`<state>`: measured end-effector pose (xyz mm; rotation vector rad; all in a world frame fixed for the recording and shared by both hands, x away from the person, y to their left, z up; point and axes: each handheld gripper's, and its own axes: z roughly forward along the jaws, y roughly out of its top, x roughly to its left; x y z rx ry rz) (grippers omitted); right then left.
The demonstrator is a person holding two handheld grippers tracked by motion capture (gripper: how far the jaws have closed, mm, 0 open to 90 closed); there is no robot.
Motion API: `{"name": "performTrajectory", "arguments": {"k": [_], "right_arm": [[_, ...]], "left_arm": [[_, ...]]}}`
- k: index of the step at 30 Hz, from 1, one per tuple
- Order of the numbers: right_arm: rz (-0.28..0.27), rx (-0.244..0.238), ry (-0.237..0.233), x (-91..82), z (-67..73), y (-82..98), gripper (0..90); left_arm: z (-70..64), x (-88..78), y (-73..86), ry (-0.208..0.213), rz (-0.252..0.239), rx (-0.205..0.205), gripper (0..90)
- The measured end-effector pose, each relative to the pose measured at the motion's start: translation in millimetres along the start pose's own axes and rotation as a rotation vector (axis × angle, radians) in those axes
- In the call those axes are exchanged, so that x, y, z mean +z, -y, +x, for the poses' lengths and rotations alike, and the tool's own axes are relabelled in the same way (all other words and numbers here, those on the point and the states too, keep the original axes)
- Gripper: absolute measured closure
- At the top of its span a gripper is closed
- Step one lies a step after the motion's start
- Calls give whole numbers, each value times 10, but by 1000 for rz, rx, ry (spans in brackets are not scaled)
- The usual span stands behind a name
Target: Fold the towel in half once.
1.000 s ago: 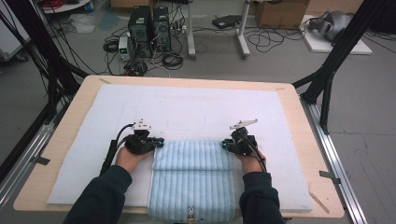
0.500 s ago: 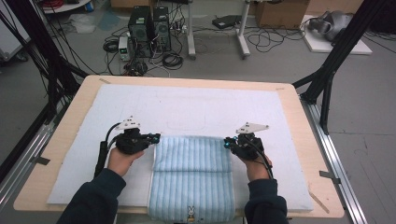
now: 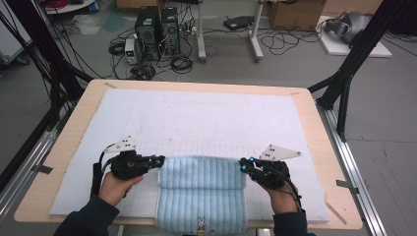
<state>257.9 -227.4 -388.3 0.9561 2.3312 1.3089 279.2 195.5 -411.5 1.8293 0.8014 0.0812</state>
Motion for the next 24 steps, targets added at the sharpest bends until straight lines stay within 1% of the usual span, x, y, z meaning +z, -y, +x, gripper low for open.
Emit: {"name": "performTrajectory", "arguments": {"k": [1,3,5,6,10,11,12,14,15,16,17,18,20,21,22,23,24], "right_arm": [[7,0,-7,-21,20,33,829],[6,-2,-32,-59,58,108,828],[20,-5,-42,-80,86,193,824],[33,-3,-41,-83,94,236,823],[61,22,-47,-51,116,402,813],[70,25,-47,-35,121,431,806],[68,28,-52,-21,121,455,783],[62,44,-47,-10,105,471,673],[45,59,-38,-19,86,461,634],[21,61,-26,-32,62,439,588],[7,62,1,-46,39,410,570],[3,59,27,-55,11,379,554],[-6,71,68,-38,-59,325,545],[-1,87,80,-13,-92,299,536],[5,91,91,26,-126,274,530],[15,89,103,73,-156,252,521],[31,96,110,130,-180,232,502]], "left_arm": [[-17,-15,35,12,14,1,897],[-57,-38,111,27,32,-2,897],[-82,-52,175,38,47,-9,896],[-94,-53,203,41,49,-16,896],[-119,-17,280,44,78,-14,895],[-113,-9,288,42,76,-14,893],[-107,-2,284,28,72,-19,853],[-80,-2,255,-19,40,-35,629],[-55,-7,233,-37,14,-41,564],[-32,-11,208,-58,-11,-46,507],[-2,-10,181,-72,-30,-46,473],[33,-4,153,-84,-42,-44,460],[106,32,99,-118,-56,-35,445],[143,63,72,-138,-54,-29,436],[181,98,45,-152,-50,-26,434],[218,134,27,-157,-57,-28,431],[256,172,17,-160,-63,-38,425]]}}
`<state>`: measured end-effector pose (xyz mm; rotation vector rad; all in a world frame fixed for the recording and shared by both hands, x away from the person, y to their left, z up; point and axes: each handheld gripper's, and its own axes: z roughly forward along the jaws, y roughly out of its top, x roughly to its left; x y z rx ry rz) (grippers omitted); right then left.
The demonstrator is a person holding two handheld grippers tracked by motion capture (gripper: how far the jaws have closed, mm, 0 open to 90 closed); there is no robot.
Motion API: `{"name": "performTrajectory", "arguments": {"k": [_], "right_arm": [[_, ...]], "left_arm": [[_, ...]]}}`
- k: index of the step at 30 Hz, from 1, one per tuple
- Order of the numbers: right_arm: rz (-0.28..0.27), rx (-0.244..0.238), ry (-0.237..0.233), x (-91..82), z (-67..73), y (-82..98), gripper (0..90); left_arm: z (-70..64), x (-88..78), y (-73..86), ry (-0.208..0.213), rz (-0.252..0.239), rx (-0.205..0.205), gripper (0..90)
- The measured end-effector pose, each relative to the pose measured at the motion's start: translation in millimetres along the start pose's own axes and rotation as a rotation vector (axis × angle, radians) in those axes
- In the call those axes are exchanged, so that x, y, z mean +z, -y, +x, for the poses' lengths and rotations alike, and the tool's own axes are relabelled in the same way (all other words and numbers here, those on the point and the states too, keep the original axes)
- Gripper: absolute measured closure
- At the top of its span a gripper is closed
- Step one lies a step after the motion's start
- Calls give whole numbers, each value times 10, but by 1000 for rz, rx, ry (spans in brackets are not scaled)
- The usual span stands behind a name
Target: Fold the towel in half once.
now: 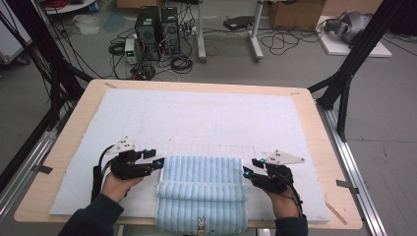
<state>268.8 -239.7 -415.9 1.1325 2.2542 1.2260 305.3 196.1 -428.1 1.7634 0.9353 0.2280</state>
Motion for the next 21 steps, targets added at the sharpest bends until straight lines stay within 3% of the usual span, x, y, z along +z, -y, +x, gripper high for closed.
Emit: {"name": "performTrajectory", "arguments": {"k": [6,10,13,14,16,18,20,21], "right_arm": [[99,23,25,375,-94,-57,400],[149,30,25,530,-119,-62,372],[166,20,33,580,-111,-64,372],[170,18,35,578,-110,-67,390],[173,2,38,567,-101,-66,476],[171,-17,9,557,-85,-64,623],[170,-28,-38,557,-43,-63,812],[169,-45,-36,557,-22,-60,827]], "left_arm": [[119,280,-17,-85,89,-5,379],[83,402,6,-60,145,19,389],[59,448,45,-78,194,64,492],[47,441,50,-96,197,94,529],[34,437,55,-94,201,107,633],[14,435,64,-66,212,128,826],[-7,440,67,-81,207,119,855],[-1,438,63,-79,207,104,861]]}}
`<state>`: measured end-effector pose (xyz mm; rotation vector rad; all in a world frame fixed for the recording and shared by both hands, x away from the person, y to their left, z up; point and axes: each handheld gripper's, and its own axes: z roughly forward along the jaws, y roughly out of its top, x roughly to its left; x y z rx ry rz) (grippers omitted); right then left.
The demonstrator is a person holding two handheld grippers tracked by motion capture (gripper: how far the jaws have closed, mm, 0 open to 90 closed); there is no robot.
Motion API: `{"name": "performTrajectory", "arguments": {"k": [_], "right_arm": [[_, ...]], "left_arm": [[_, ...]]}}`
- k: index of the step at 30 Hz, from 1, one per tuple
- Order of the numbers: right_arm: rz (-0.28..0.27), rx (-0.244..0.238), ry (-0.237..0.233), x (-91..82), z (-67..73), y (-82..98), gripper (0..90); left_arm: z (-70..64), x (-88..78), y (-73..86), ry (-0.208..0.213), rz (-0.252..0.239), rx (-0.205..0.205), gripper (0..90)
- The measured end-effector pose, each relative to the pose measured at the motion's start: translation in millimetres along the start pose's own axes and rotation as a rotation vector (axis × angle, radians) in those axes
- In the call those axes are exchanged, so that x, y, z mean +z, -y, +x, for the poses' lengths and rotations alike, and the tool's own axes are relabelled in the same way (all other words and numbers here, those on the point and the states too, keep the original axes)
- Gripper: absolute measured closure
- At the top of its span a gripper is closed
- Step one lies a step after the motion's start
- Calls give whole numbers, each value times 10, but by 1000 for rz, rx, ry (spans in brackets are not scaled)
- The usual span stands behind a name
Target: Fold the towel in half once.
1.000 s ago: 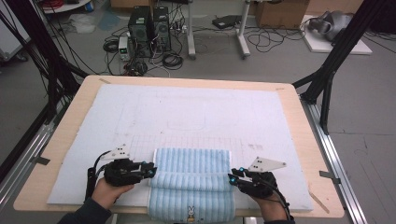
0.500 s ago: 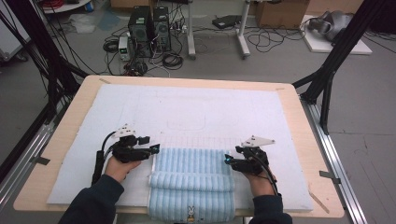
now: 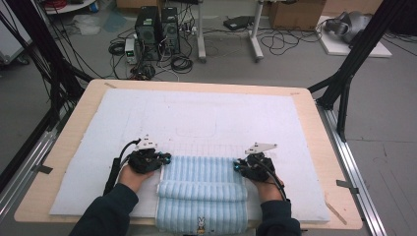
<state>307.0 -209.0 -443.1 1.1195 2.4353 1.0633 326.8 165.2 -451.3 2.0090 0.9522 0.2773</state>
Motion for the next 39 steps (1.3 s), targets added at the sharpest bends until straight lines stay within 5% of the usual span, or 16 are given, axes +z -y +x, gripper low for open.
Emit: {"name": "performTrajectory", "arguments": {"k": [8,15,20,29,39], "right_arm": [[-32,32,8,10,-85,-64,840],[-55,42,60,56,-234,-320,840],[-57,51,88,76,-373,-525,838],[-95,40,118,96,-462,-746,836],[-87,45,160,230,-571,-876,826]], "left_arm": [[116,10,-162,-10,-36,-53,869],[308,64,-415,-19,-110,-114,868],[394,54,-556,-2,-191,-63,868],[542,80,-817,-32,-196,-71,868],[625,156,-868,-52,-212,-78,865]]}}
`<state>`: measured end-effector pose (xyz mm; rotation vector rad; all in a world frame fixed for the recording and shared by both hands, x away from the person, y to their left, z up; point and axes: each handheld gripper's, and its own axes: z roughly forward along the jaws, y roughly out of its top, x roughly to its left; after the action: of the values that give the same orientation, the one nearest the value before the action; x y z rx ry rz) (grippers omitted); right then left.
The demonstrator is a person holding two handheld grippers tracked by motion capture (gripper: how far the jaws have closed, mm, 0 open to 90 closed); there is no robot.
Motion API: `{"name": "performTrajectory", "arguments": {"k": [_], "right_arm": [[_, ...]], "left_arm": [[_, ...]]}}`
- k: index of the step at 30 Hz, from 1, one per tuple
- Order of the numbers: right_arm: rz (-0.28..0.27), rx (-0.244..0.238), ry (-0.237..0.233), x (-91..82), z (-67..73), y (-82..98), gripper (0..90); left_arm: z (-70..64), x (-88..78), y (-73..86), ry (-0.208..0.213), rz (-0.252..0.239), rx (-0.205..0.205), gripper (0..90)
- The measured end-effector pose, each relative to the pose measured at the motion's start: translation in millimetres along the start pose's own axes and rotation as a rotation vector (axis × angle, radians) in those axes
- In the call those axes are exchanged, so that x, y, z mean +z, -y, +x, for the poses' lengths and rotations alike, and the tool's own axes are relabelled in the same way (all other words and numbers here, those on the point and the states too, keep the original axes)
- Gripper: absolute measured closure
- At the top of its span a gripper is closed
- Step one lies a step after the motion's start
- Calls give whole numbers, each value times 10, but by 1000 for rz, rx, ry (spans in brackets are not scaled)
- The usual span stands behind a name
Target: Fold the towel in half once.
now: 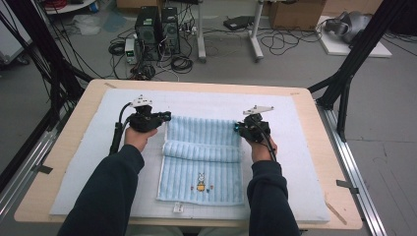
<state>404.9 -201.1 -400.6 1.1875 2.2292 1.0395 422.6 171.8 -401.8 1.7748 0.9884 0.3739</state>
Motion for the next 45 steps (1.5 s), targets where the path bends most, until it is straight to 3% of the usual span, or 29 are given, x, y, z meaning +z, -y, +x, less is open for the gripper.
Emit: {"name": "performTrajectory", "arguments": {"k": [4,7,10,12,15,18,21,23,27,31,34,37,40,43,45], "right_arm": [[29,-7,16,60,10,6,816],[28,-15,22,100,-8,7,814],[34,18,33,141,-39,19,810],[51,13,45,168,-25,29,784],[61,18,69,184,-11,33,598],[49,23,73,115,-20,27,552],[22,41,68,23,-40,41,502],[8,51,56,-29,-57,63,473],[-19,78,-5,-136,-85,141,425],[-27,76,-16,-227,-76,210,394],[-46,69,-32,-279,-51,246,376],[-55,57,-52,-306,-9,282,348],[-58,41,-73,-325,30,321,313],[-70,44,-104,-349,36,370,300],[-61,30,-136,-363,39,407,376]], "left_arm": [[12,58,47,-19,45,5,864],[22,81,47,-36,23,0,864],[36,119,81,-37,42,-3,864],[29,160,133,-41,64,4,842],[57,173,171,-66,64,-76,525],[57,107,206,-75,62,-88,483],[28,21,246,-57,55,-71,461],[33,-38,262,-44,35,-83,451],[45,-154,267,-14,-8,-97,445],[4,-237,270,1,-45,-107,351],[-56,-294,289,25,-61,-80,246],[-115,-337,306,55,-54,-59,244],[-170,-403,328,77,-85,-33,239],[-165,-437,374,104,-61,-31,258],[-159,-446,419,115,-35,-23,285]]}}
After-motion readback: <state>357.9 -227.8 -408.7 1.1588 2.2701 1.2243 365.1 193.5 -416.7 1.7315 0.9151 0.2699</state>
